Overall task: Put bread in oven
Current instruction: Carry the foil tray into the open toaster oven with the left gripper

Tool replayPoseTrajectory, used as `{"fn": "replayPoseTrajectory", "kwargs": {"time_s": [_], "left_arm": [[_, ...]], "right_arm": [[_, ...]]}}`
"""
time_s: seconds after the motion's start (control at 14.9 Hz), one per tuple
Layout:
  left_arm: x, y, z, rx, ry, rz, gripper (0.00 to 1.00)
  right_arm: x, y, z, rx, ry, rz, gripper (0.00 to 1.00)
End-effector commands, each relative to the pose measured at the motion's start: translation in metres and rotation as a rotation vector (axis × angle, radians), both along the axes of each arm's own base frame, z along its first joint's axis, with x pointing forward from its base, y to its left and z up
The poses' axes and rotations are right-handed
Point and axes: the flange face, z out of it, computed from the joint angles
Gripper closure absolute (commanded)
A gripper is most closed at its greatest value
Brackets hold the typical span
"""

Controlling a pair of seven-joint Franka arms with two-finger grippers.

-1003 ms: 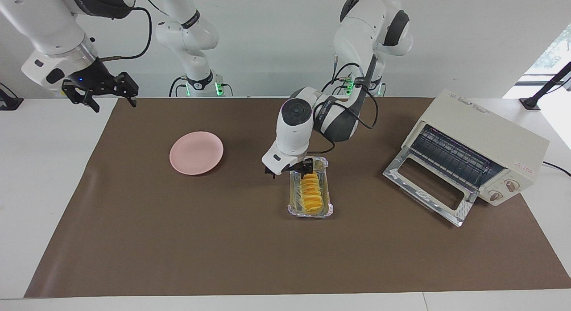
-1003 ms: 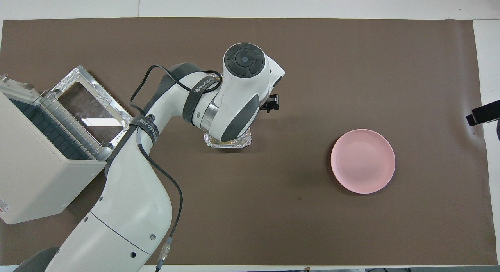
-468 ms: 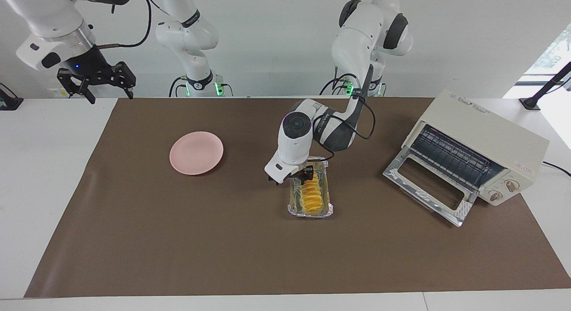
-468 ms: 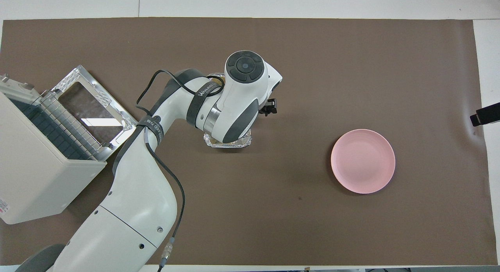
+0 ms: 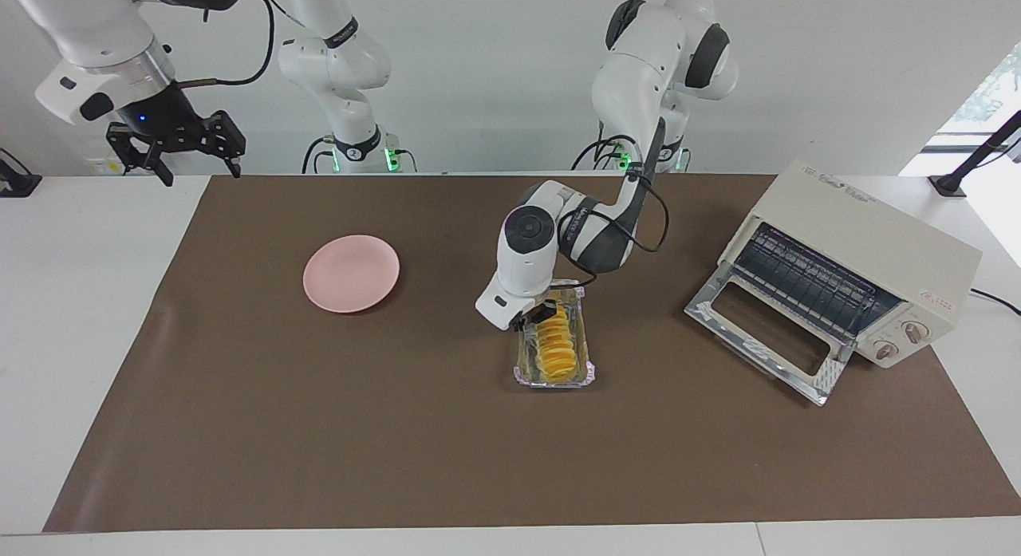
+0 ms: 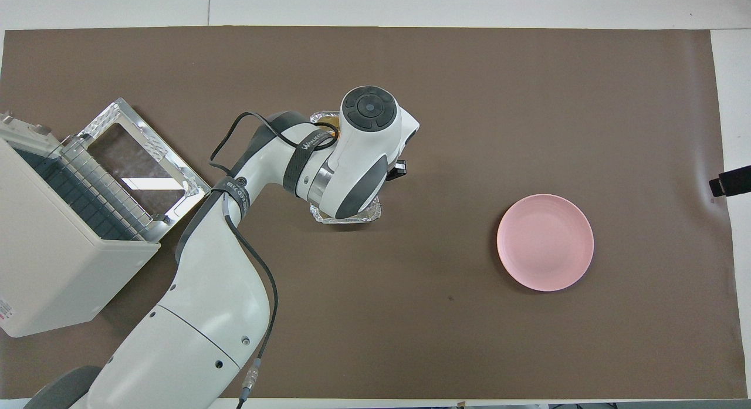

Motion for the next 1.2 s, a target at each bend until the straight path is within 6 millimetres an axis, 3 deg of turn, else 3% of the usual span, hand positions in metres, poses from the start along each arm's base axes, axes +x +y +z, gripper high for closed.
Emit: {"fn": "replayPoseTrajectory", "kwargs": {"time_s": [0.0, 0.2, 0.33, 0.4, 0.8, 0.87, 0.94, 1.14], "left_arm": [[0.001, 0.013, 0.025, 0.047, 0.037, 0.049, 1.00], [0.024, 0.052, 0.090, 0.040, 0.043, 0.157, 1.00], [0.037, 0.088, 0.139, 0.020, -0.012, 0.218, 1.00], [0.042, 0.106, 0.151, 0.035, -0.020, 0.261, 1.00], [0.106, 0.261, 0.154, 0.175, -0.100, 0.535, 1.00], [0.115, 0.305, 0.149, 0.195, -0.094, 0.592, 1.00], [0.116, 0.329, 0.141, 0.205, -0.075, 0.615, 1.00], [0.107, 0.361, 0.125, 0.244, -0.024, 0.631, 1.00]], "right_arm": [[-0.007, -0.003, 0.000, -0.006, -0.007, 0.011, 0.00], [-0.007, -0.006, 0.000, -0.006, -0.010, 0.003, 0.00], [-0.008, -0.001, 0.000, -0.004, 0.000, 0.015, 0.00], [-0.008, 0.003, 0.000, -0.004, 0.008, 0.024, 0.00], [-0.009, 0.004, -0.001, -0.003, 0.013, 0.025, 0.00], [-0.009, 0.004, -0.001, -0.003, 0.013, 0.024, 0.00], [-0.009, 0.004, -0.001, -0.003, 0.013, 0.025, 0.00], [-0.009, 0.004, -0.001, -0.003, 0.013, 0.025, 0.00]]}}
